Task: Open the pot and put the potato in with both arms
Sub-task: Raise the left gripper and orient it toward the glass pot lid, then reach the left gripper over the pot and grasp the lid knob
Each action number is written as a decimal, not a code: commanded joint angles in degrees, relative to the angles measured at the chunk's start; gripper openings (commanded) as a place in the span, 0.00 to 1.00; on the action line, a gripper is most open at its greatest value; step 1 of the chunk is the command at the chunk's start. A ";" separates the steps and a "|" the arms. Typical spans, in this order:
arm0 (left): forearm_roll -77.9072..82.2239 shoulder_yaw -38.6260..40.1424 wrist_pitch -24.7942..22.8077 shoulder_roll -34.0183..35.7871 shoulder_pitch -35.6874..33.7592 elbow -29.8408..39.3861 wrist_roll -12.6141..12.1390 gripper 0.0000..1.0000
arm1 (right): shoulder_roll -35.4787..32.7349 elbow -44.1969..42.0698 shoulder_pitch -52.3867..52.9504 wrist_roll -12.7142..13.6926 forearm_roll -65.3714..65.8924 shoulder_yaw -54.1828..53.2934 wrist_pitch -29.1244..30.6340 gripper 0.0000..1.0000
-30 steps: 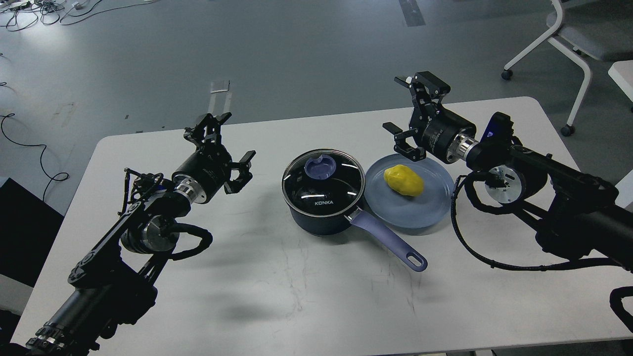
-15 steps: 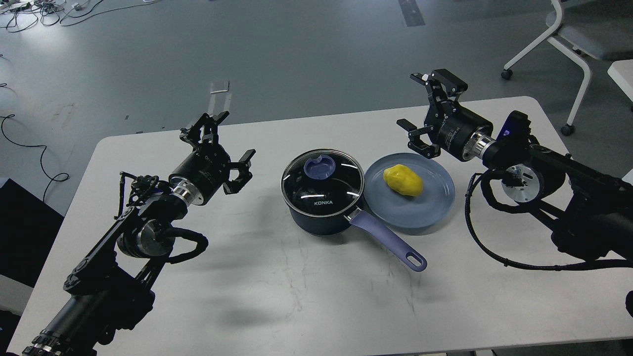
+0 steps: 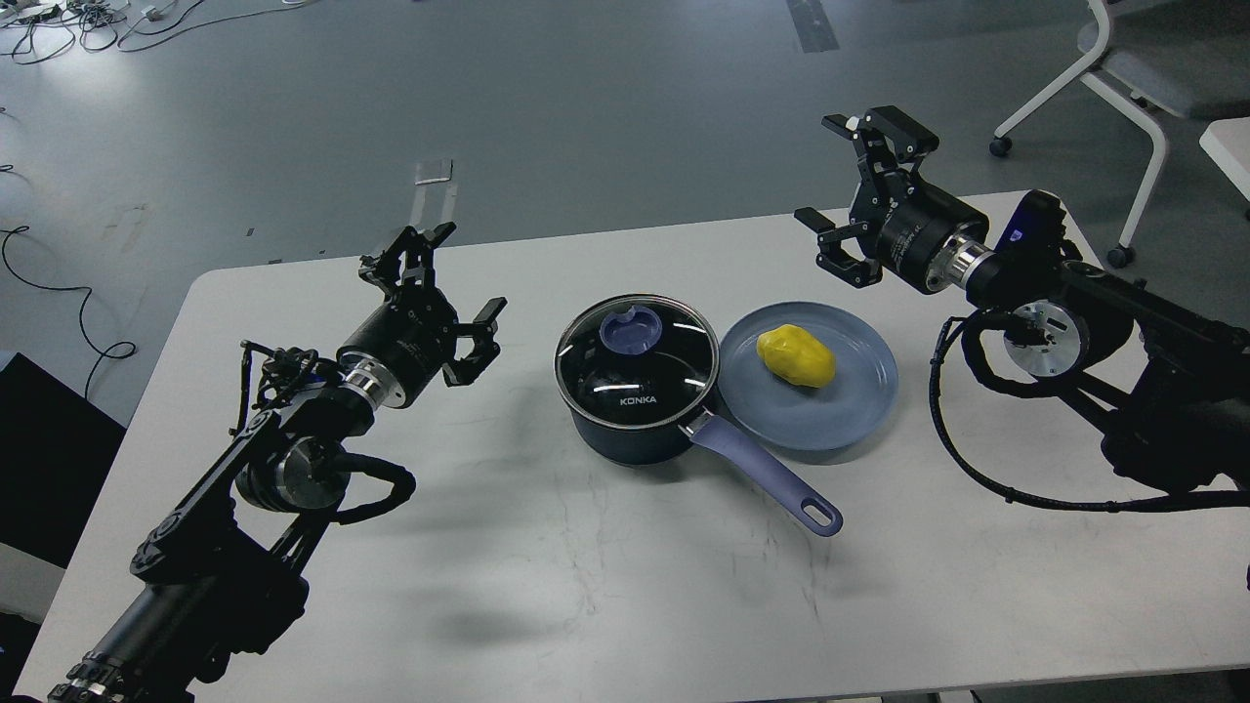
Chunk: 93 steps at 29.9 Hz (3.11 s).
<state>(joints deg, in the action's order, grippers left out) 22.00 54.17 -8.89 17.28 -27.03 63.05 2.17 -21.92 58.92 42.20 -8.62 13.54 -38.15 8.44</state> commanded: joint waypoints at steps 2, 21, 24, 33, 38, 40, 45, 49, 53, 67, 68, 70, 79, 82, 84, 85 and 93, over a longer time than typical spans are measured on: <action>0.50 -0.12 0.27 -0.14 -0.48 -0.03 0.03 0.98 | -0.06 -0.12 0.42 0.01 0.00 0.27 -0.01 1.00; 13.02 -0.38 5.28 -0.50 -1.62 0.40 9.94 0.98 | -0.06 -0.65 0.43 0.10 0.17 0.19 -0.01 1.00; 27.68 -1.86 9.92 0.03 -2.15 1.36 10.93 0.98 | -0.23 -1.52 -0.10 0.10 0.17 0.10 -0.09 1.00; 56.55 -15.49 29.19 4.69 -9.09 7.26 11.71 0.98 | -0.14 -5.48 -0.63 0.10 0.08 -1.75 -0.18 1.00; 83.22 -22.24 33.66 5.57 -9.97 6.56 12.86 0.98 | -0.14 -5.74 -2.30 0.10 0.08 -3.24 -0.44 1.00; 87.99 -23.74 34.89 6.00 -9.97 6.56 12.95 0.98 | -0.14 -5.83 -2.56 0.10 0.08 -3.50 -0.53 1.00; 93.75 -27.97 35.08 6.27 -12.95 5.68 16.20 0.98 | -0.41 -5.92 -2.83 0.10 0.08 -4.30 -1.15 1.00; 94.28 -34.98 35.08 5.66 -20.58 -0.88 16.90 0.98 | -0.41 -5.92 -2.92 0.10 0.08 -4.30 -1.24 1.00; 97.69 -42.29 35.08 1.63 -24.82 -6.44 20.49 0.98 | -0.50 -5.92 -2.92 0.10 0.08 -4.39 -1.24 1.00; 96.83 -44.85 31.39 -3.31 -25.62 -13.12 21.21 0.98 | -1.73 -5.83 -3.71 0.10 0.08 -5.00 -1.24 1.00; 96.39 -44.85 31.39 -3.31 -25.53 -13.13 21.47 0.98 | -1.73 -5.83 -3.71 0.10 0.08 -5.00 -1.32 1.00; 95.25 -45.46 31.39 -3.40 -25.35 -13.13 22.44 0.98 | -1.73 -5.83 -3.71 0.10 0.08 -5.09 -1.32 1.00; 93.67 -47.23 31.04 -4.54 -25.35 -16.37 22.62 0.98 | -1.73 -5.83 -4.06 0.01 0.08 -5.62 -1.32 1.00; 92.52 -47.31 31.04 -4.71 -25.35 -17.70 22.70 0.98 | -1.73 -5.83 -4.15 0.01 0.08 -5.62 -1.32 1.00; 91.73 -47.40 31.04 -4.71 -25.53 -17.79 22.70 0.98 | -1.73 -5.83 -4.58 0.01 0.08 -5.97 -1.32 1.00; 91.56 -47.49 31.04 -4.71 -25.62 -17.79 22.62 0.98 | -1.73 -5.83 -4.59 -0.08 0.08 -6.05 -1.32 1.00; 91.38 -49.42 31.04 -4.62 -25.18 -18.31 23.23 0.98 | -1.73 -5.83 -5.20 -0.08 0.08 -6.41 -1.24 1.00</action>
<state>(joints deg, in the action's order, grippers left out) 113.46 6.11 22.15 12.75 -52.31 45.10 25.00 -23.65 53.08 37.02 -8.70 13.62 -44.39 7.12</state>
